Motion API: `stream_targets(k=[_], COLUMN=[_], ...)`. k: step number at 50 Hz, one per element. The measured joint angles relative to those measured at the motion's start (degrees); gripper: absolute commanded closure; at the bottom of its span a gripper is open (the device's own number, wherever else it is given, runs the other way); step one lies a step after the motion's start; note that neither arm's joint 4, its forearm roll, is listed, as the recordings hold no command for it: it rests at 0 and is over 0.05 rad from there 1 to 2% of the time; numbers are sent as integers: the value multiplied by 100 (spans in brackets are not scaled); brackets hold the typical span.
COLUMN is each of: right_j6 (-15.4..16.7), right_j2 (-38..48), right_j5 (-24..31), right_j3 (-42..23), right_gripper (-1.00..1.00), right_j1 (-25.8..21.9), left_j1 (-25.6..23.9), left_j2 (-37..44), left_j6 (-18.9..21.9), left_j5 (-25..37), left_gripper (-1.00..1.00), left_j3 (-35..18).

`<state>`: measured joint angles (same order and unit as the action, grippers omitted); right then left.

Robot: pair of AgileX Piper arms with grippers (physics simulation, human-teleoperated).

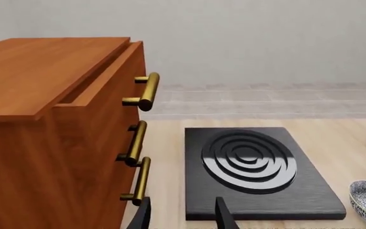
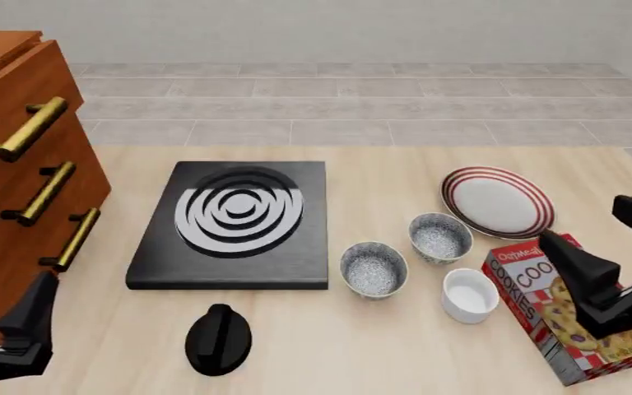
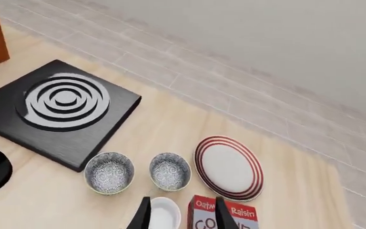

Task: Pick the akita bowl from table center and place it on the plate.

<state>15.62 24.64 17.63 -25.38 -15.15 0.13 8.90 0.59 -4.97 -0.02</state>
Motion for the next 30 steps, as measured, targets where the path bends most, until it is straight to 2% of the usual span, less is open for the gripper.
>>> stream_targets(k=[8,30], right_j6=[342,1696], right_j2=[378,1692], right_j5=[326,837], right_j3=[-408,-1148], right_gripper=[-100,-100], right_j1=[-354,-1353], left_j1=[-20,-2], left_j2=[68,107], left_j6=[2,-11], left_j5=[-31,-60], left_gripper=[-100,-100], left_j3=[0,0])
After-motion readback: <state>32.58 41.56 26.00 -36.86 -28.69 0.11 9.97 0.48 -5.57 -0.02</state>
